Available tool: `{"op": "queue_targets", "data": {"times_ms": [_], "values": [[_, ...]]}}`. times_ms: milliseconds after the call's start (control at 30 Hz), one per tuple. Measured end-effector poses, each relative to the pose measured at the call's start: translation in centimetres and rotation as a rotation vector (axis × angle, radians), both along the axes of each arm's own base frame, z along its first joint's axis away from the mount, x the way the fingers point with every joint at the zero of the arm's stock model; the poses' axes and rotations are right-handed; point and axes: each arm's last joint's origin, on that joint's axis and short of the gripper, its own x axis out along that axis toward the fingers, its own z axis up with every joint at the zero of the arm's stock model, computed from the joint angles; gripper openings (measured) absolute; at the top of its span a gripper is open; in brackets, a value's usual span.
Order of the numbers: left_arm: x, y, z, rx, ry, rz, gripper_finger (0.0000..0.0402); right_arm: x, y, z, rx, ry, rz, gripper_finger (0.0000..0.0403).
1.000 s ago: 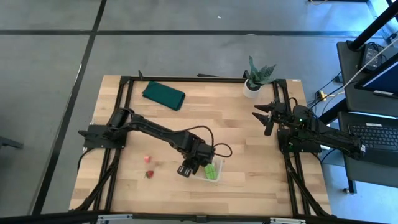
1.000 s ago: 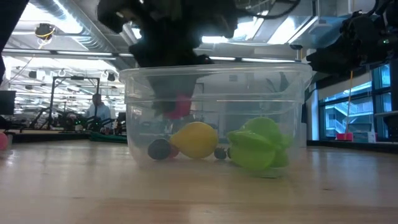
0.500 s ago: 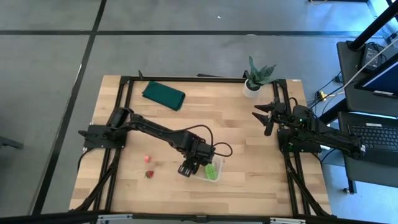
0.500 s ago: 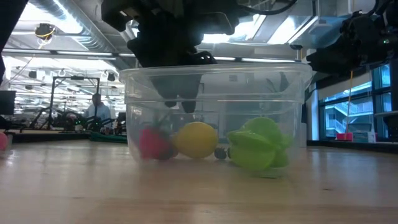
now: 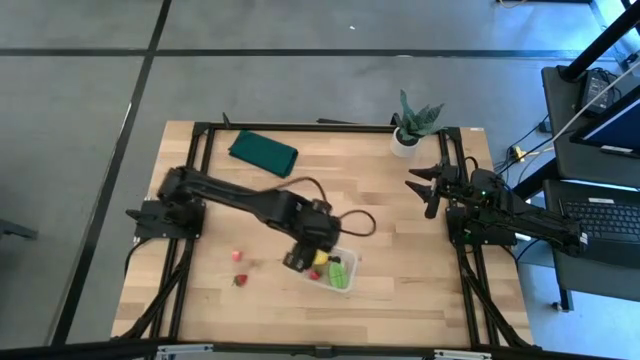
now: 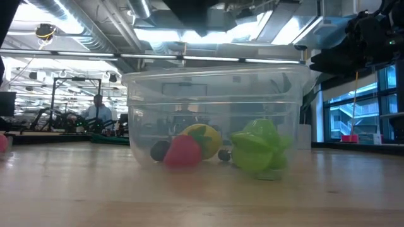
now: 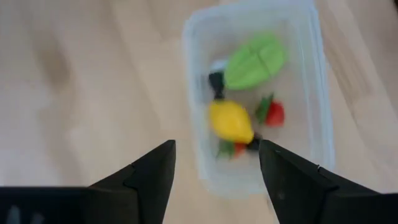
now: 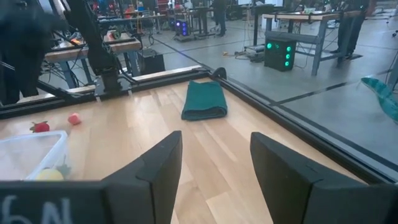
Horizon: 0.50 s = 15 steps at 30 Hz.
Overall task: Pick and placing Produce into tupperware
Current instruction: Put the peach into the transparent bin
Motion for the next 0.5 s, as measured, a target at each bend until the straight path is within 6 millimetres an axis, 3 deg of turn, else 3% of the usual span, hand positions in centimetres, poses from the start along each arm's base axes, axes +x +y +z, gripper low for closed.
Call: {"op": "queue_targets", "data": {"times_ms": [267, 500], "values": [[-5.9, 2.2, 6.7, -0.041, -0.066, 0.139, 0.0224, 0.0, 0.0, -0.2, 0.009, 0.024, -0.001, 0.0193], [-11.1, 3.0, 9.8, -0.1, -0.034, 0.412, 0.0226, 0.0, 0.0, -0.2, 0.009, 0.02, -0.001, 0.0193]]}}
